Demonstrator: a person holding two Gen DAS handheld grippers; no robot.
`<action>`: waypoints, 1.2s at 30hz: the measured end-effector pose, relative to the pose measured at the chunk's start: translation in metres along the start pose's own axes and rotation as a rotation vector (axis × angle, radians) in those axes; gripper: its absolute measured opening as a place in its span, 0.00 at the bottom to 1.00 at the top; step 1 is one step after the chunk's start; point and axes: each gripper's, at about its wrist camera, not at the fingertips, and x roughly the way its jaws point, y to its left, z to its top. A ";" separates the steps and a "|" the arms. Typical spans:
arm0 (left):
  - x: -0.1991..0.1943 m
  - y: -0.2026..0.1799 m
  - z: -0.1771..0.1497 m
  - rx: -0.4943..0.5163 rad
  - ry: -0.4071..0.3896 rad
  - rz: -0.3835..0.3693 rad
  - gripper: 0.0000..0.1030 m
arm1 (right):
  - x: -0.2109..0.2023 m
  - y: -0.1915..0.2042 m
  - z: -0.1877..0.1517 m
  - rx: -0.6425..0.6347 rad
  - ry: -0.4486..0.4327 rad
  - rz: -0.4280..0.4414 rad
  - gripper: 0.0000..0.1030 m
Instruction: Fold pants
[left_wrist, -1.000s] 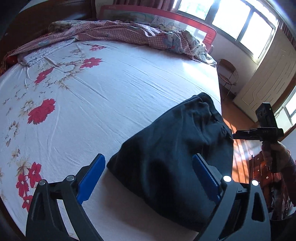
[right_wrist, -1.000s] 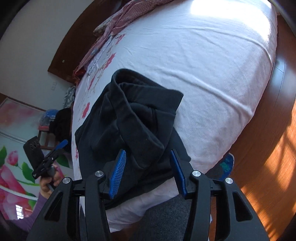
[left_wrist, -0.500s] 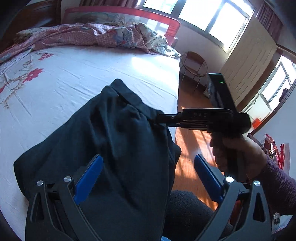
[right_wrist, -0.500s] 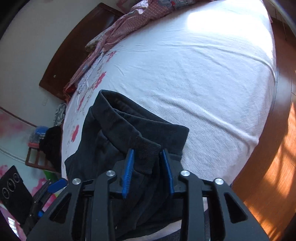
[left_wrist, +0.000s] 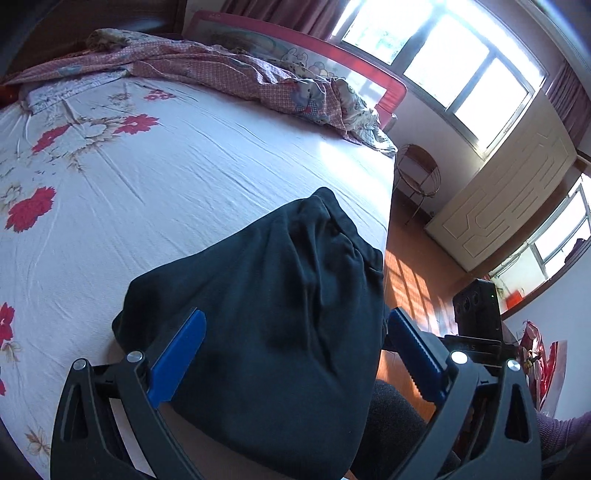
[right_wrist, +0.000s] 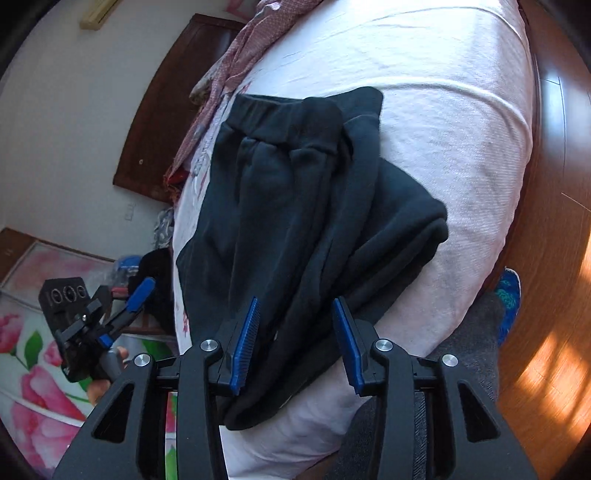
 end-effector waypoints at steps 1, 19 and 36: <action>-0.003 0.004 -0.002 -0.007 -0.001 0.011 0.96 | 0.003 0.002 -0.007 0.012 0.023 0.018 0.40; -0.026 0.006 -0.024 -0.015 -0.015 -0.002 0.96 | 0.062 0.038 -0.088 0.037 0.244 0.097 0.25; 0.011 0.003 -0.043 -0.053 0.047 -0.089 0.97 | 0.110 0.126 -0.121 -0.694 0.372 -0.243 0.08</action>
